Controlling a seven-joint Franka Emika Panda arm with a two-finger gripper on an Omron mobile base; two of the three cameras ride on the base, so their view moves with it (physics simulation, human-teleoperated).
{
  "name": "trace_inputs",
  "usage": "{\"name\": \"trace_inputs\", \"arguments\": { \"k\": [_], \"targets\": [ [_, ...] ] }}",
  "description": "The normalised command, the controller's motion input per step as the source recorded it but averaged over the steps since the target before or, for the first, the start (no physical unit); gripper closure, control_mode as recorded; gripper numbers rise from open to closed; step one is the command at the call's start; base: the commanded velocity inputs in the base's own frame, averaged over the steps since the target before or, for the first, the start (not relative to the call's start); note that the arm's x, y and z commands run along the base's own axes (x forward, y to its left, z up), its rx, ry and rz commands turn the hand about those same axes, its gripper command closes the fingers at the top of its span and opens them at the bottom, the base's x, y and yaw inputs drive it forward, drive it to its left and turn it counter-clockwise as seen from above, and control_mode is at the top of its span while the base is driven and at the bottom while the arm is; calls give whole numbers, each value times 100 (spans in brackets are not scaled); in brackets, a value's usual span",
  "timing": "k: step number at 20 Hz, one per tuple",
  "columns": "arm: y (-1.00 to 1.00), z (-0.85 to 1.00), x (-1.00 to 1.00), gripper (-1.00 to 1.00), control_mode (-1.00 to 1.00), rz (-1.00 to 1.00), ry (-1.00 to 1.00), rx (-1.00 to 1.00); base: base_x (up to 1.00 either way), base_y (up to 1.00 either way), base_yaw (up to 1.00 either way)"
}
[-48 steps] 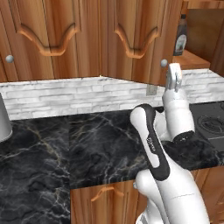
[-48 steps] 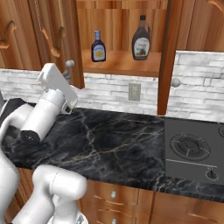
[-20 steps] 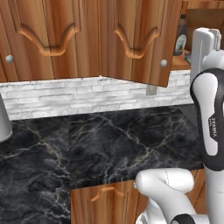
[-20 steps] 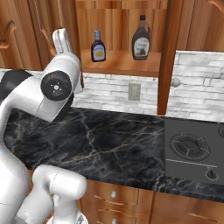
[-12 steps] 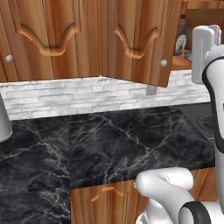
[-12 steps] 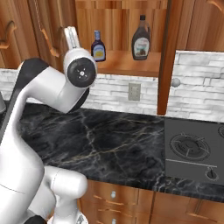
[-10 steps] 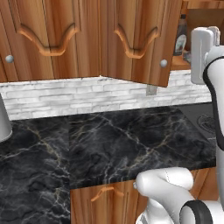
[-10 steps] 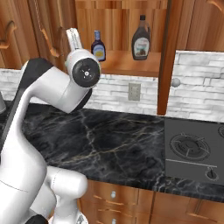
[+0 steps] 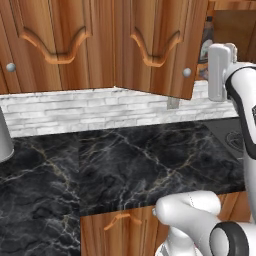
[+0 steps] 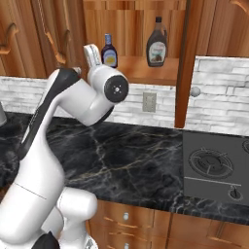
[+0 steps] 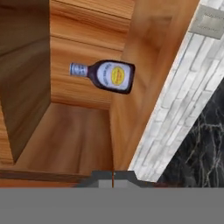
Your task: Move the condiment bottle and syrup bottle from the cabinet to the dining counter.
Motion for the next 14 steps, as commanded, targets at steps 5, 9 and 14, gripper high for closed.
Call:
{"name": "trace_inputs", "arguments": {
  "k": [5, 9, 14],
  "targets": [
    [-8, -11, 46, 100, -100, 8, 0, 0, 0, 0, 0],
    [-2, -13, 41, 100, -100, 10, 0, 0, 0, 0, 0],
    [28, -20, 16, 100, -100, 13, 0, 0, 0, 0, 0]
  ]
}}
